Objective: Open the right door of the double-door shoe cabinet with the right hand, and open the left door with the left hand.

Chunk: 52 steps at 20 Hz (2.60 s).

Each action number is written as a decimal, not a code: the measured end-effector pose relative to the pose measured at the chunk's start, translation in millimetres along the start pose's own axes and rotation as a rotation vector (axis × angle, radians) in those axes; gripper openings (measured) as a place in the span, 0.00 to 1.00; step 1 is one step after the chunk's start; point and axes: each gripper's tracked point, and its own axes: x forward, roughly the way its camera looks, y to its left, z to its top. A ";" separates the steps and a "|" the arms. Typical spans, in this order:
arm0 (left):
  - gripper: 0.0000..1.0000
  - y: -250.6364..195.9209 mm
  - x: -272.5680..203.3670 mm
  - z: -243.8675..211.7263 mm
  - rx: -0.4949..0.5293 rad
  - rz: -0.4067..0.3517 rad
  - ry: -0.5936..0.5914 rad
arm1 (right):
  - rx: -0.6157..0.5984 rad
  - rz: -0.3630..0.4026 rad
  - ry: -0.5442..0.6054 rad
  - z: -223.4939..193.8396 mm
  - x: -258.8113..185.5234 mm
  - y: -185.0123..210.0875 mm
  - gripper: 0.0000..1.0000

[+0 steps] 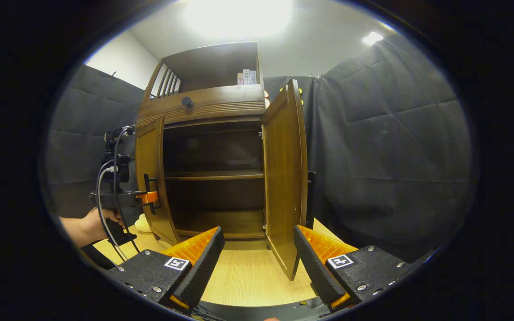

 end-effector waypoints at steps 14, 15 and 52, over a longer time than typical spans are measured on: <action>0.24 88.7 -83.5 -3.3 -0.003 0.152 0.009 | 0.021 0.111 -0.006 -0.9 0.6 34.3 0.96; 0.23 97.0 -89.3 -2.8 0.001 0.161 0.007 | 0.019 0.121 -0.007 -1.2 0.6 38.0 0.96; 0.18 146.2 -243.6 43.1 0.060 0.285 -0.105 | 0.024 0.162 -0.053 15.6 -23.5 35.4 0.94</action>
